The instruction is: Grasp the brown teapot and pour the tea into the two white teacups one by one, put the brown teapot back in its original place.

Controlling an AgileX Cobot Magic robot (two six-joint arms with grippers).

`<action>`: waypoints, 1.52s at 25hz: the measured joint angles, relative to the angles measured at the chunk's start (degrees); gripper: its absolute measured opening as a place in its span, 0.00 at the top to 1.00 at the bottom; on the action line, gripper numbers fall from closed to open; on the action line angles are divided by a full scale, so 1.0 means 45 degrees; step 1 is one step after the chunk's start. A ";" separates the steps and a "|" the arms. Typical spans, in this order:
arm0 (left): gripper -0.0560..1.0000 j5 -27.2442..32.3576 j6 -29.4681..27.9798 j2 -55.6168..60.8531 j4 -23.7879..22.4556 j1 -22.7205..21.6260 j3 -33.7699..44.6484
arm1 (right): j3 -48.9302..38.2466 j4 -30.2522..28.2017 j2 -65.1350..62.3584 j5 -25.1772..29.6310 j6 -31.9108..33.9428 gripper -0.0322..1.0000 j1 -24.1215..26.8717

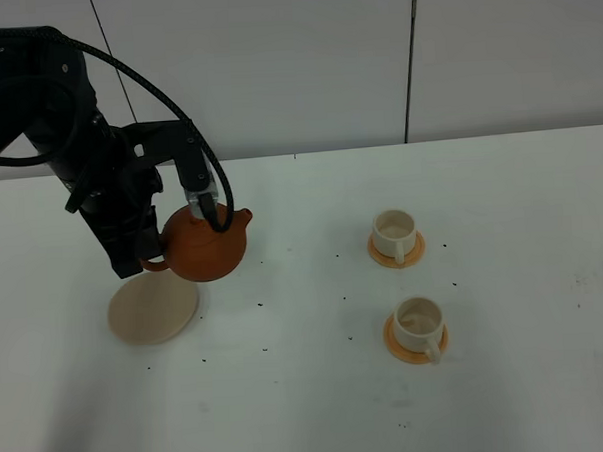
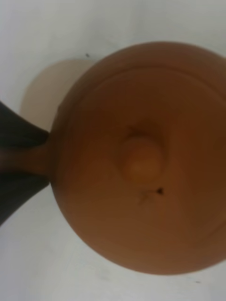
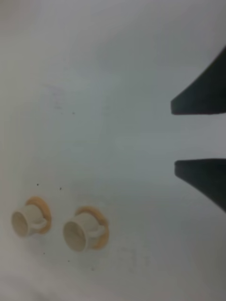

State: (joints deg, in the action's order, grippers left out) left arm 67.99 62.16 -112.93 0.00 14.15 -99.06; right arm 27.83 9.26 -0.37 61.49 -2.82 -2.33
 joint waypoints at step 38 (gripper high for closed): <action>0.79 0.0014 0.0208 -0.2386 0.0252 0.0518 -0.3119 | 0.0000 0.0022 0.0000 0.0000 0.0000 0.74 0.0000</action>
State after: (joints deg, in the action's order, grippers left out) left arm 68.05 63.10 -123.66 1.13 16.48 -113.10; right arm 27.83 9.36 -0.37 61.49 -2.82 -2.33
